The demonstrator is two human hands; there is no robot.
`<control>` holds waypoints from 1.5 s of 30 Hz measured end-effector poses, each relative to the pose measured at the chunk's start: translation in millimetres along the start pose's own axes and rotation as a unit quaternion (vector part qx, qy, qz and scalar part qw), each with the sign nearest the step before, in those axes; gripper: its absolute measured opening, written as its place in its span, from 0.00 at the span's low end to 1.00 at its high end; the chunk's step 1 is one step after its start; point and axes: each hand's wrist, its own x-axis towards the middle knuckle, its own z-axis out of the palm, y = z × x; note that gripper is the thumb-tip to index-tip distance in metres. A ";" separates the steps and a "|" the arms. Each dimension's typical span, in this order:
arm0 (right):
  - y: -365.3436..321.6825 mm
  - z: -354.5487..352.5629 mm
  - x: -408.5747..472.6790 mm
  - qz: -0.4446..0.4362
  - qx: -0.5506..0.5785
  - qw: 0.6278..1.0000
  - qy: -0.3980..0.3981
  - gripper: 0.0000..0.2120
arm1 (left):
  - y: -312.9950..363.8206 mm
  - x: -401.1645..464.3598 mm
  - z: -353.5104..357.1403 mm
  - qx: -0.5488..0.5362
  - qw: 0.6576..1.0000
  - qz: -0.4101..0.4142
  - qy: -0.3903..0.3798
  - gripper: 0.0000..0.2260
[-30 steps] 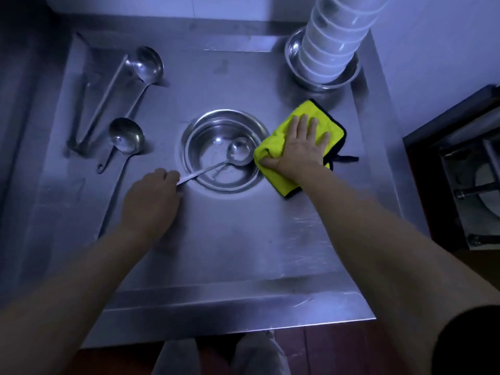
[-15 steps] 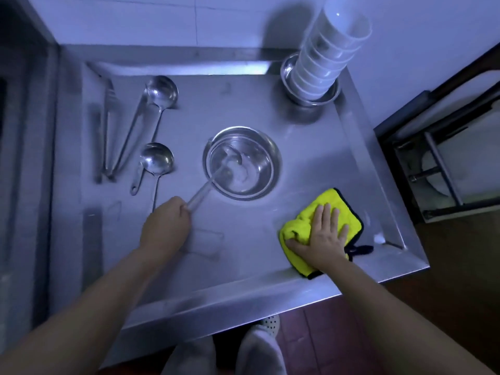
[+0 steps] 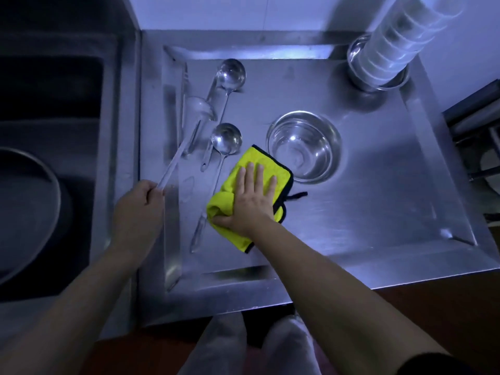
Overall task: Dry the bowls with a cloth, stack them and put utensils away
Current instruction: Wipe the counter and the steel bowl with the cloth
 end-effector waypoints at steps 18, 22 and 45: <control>58.1 -54.6 -47.6 0.202 0.767 0.602 0.093 0.06 | 61.8 -72.4 103.6 -0.037 0.974 0.087 -0.204 0.08; 128.1 -46.4 -47.8 0.263 0.737 0.617 0.085 0.11 | 66.6 -54.2 110.5 -0.001 0.982 0.071 -0.177 0.08; 307.0 -18.6 -0.4 0.338 0.266 0.848 0.309 0.18 | 58.2 38.7 116.5 0.254 0.967 0.020 0.017 0.06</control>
